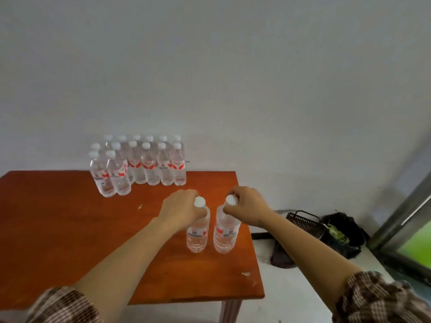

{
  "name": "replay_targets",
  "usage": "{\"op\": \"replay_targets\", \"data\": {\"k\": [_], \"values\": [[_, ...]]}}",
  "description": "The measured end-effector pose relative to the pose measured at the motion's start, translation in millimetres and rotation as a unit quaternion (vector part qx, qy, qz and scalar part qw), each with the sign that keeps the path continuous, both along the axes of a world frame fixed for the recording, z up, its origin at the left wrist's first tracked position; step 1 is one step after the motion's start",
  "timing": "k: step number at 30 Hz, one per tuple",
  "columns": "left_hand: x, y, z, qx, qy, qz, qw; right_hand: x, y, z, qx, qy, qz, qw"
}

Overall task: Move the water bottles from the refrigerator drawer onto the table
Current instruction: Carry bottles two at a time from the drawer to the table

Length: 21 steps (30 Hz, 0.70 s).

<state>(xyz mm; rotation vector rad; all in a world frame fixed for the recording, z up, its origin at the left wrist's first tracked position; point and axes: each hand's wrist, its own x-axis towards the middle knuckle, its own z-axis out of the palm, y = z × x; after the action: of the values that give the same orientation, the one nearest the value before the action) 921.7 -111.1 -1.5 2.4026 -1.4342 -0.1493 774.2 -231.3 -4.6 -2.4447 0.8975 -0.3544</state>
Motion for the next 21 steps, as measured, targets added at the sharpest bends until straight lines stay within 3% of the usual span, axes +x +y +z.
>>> {"op": "replay_targets", "data": {"k": [6, 21], "values": [[109.5, -12.6, -4.3, -0.004, 0.014, 0.031, 0.999, 113.5, -23.3, -7.6, -0.001, -0.006, 0.001, 1.000], [334.4, -58.1, -42.4, 0.024, 0.070, -0.004, 0.997, 342.4, -58.6, -37.7, 0.076, 0.016, -0.017, 0.997]]}}
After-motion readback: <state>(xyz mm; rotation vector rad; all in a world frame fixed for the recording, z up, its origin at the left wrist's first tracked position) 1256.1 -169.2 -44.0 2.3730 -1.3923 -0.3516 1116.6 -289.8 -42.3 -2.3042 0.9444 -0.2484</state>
